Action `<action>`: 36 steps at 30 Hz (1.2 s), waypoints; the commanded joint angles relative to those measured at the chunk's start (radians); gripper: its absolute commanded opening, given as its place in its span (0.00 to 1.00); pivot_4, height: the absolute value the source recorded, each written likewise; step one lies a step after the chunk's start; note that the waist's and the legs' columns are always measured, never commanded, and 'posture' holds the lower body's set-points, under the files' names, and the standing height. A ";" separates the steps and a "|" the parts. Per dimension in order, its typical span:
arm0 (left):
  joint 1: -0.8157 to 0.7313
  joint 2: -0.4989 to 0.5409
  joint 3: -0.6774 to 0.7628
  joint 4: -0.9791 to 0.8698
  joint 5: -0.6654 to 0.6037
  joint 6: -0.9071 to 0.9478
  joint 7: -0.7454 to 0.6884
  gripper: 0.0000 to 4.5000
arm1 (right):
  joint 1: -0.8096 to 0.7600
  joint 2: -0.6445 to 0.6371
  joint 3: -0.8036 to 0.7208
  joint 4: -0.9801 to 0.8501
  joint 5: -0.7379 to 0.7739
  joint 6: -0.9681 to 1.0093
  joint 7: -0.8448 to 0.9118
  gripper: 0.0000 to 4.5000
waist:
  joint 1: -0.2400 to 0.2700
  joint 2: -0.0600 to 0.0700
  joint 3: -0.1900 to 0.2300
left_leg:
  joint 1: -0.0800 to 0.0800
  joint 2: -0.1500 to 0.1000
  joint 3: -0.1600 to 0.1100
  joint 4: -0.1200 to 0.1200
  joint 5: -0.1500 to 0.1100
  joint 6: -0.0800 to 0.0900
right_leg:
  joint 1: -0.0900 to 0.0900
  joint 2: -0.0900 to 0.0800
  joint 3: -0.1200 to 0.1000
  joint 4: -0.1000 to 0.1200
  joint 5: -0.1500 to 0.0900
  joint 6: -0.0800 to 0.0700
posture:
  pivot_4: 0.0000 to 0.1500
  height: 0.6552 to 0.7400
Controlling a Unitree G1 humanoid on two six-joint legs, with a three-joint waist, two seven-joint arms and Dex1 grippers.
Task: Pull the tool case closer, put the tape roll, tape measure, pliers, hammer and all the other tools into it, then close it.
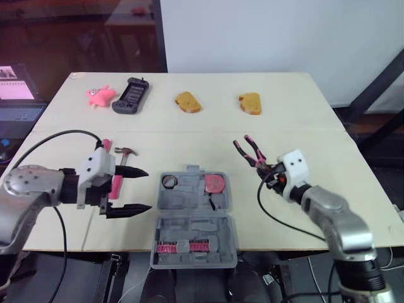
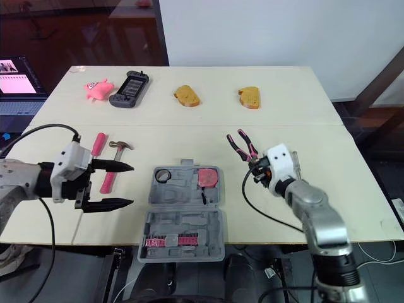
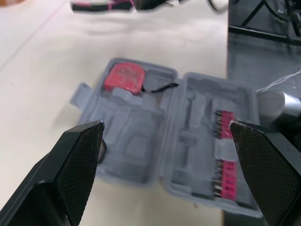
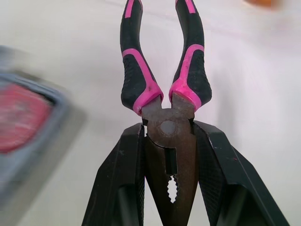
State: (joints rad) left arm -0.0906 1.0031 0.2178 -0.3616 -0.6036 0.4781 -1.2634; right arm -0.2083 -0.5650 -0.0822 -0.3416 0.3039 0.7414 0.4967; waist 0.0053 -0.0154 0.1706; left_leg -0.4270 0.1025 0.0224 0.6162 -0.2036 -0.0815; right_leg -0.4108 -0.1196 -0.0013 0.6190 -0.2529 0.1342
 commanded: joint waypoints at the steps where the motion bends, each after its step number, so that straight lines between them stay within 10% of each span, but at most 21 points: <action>1: 0.004 -0.001 0.068 -0.005 -0.025 -0.002 0.021 1.00 | -0.050 -0.114 0.016 -0.104 0.070 0.011 0.161 0.22 | 0.005 0.000 0.000 | 0.000 0.000 0.000 0.000 0.000 0.000 | 0.000 0.000 0.000 0.000 0.000 0.000 | 1.00 0.77; 8: 0.102 -0.067 0.137 0.107 0.032 -0.114 0.050 1.00 | -0.184 -0.289 0.090 -0.099 0.066 -0.139 0.401 0.22 | 0.002 0.000 0.001 | 0.000 0.000 0.000 0.001 0.000 0.000 | 0.000 0.000 0.000 -0.001 0.000 0.000 | 1.00 0.77; 16: 0.272 -0.113 0.247 0.177 0.054 -0.252 0.021 1.00 | -0.567 -0.462 0.340 -0.074 0.195 0.146 0.763 0.22 | -0.014 0.002 0.003 | 0.000 0.001 0.001 -0.002 0.000 0.000 | -0.002 0.000 0.000 0.000 0.000 0.000 | 1.00 0.77; 36: 0.432 -0.231 0.266 0.034 0.018 -0.284 0.076 1.00 | -0.763 -0.154 0.783 0.015 -0.147 0.293 0.612 0.22 | -0.019 0.002 0.003 | -0.014 0.001 0.001 0.006 0.001 -0.001 | -0.020 0.000 0.001 0.014 0.000 0.000 | 1.00 0.77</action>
State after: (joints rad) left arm 0.3411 0.7735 0.4807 -0.3075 -0.5789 0.2075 -1.1936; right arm -0.9249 -0.7407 0.7066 -0.3224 0.1844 1.0343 1.1358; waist -0.0135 -0.0132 0.1738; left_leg -0.4416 0.1030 0.0235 0.6228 -0.2027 -0.0828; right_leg -0.4307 -0.1197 0.0000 0.6327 -0.2525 0.1338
